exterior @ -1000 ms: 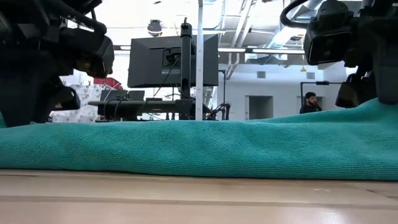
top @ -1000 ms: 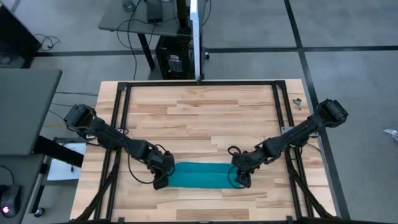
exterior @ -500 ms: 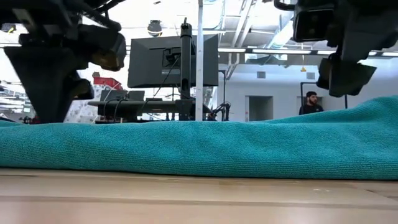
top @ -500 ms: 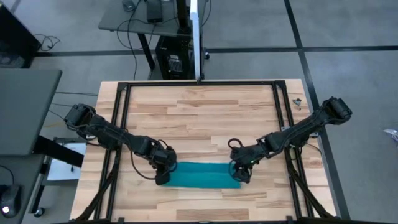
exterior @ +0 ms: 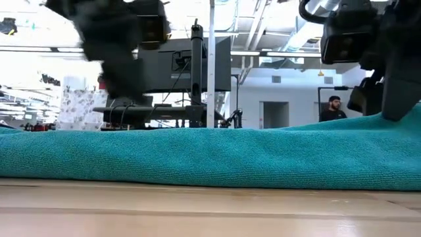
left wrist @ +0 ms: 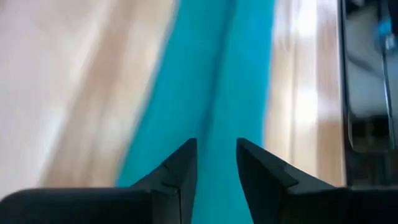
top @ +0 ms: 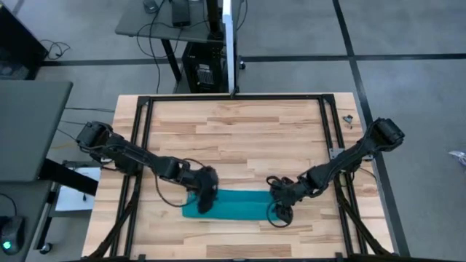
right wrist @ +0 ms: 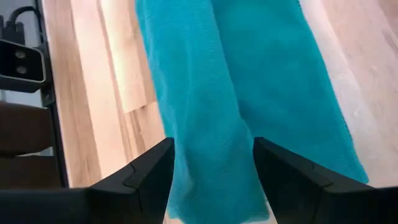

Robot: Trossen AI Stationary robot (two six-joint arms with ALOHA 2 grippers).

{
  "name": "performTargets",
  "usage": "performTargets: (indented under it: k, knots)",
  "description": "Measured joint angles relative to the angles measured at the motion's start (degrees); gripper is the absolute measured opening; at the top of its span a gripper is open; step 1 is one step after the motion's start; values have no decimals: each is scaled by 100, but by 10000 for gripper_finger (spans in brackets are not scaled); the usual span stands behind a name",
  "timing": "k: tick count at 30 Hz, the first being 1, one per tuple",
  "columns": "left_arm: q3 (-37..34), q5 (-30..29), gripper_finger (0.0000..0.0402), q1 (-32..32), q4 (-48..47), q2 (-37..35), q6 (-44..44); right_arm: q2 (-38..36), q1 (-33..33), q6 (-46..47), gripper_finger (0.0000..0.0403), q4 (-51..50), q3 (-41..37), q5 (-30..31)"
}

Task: Roll towel
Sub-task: Roll the blue towel

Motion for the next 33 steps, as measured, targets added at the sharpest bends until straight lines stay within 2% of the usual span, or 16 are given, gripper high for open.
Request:
performTargets:
  k: [5, 7, 14, 19, 29, 33]
  knots:
    - [13, 243, 95, 312, 1642, 792, -295, 0, -2, 46, 210, 107, 1, 2]
    - [151, 314, 95, 356, 1958, 1159, -385, 0, -15, 130, 210, 81, 2, 2]
    - [1176, 500, 95, 384, 1994, 2373, -409, 0, -8, 380, 210, 96, 2, 2]
    - [1802, 427, 95, 456, 1853, 2892, -412, 0, 94, 381, 210, 45, 2, 2]
    - [2009, 397, 95, 614, 1808, 3233, -403, 1, 263, 363, 210, -245, -2, 2]
    - [2004, 392, 95, 616, 1883, 3238, -193, 286, 254, 236, 210, -124, -3, 21]
